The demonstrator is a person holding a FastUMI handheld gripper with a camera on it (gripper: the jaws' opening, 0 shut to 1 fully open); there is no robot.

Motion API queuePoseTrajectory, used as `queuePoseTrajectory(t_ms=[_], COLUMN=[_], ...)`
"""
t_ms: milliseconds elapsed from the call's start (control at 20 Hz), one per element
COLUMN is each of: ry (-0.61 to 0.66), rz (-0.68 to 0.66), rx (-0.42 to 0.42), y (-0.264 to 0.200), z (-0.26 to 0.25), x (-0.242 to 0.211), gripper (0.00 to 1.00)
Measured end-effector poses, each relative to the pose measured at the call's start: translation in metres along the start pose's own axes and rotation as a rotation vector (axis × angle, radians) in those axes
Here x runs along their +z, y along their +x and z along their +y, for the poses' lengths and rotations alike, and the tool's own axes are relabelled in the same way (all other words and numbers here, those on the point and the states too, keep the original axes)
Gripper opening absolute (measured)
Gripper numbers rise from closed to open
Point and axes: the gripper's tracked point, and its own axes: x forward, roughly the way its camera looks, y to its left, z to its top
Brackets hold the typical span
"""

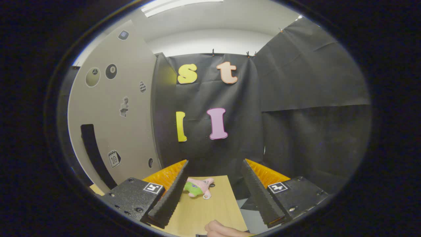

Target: Open the shoe cabinet door, grab the shoes and put them into the shoe cabinet, then close the shoe cabinet door.

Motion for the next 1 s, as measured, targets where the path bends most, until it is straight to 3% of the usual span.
queuePoseTrajectory(t_ms=[550, 650, 700, 1000], ry=[-0.057, -0.093, -0.097, -0.052], rz=[-0.001, -0.005, 0.001, -0.001], rx=[0.139, 0.119, 0.102, 0.056], y=[-0.024, -0.028, -0.029, -0.041], z=[0.100, 0.108, 0.112, 0.138], x=[-0.002, 0.000, 0.000, -0.003], gripper=[1.00, 1.00, 0.95, 0.94])
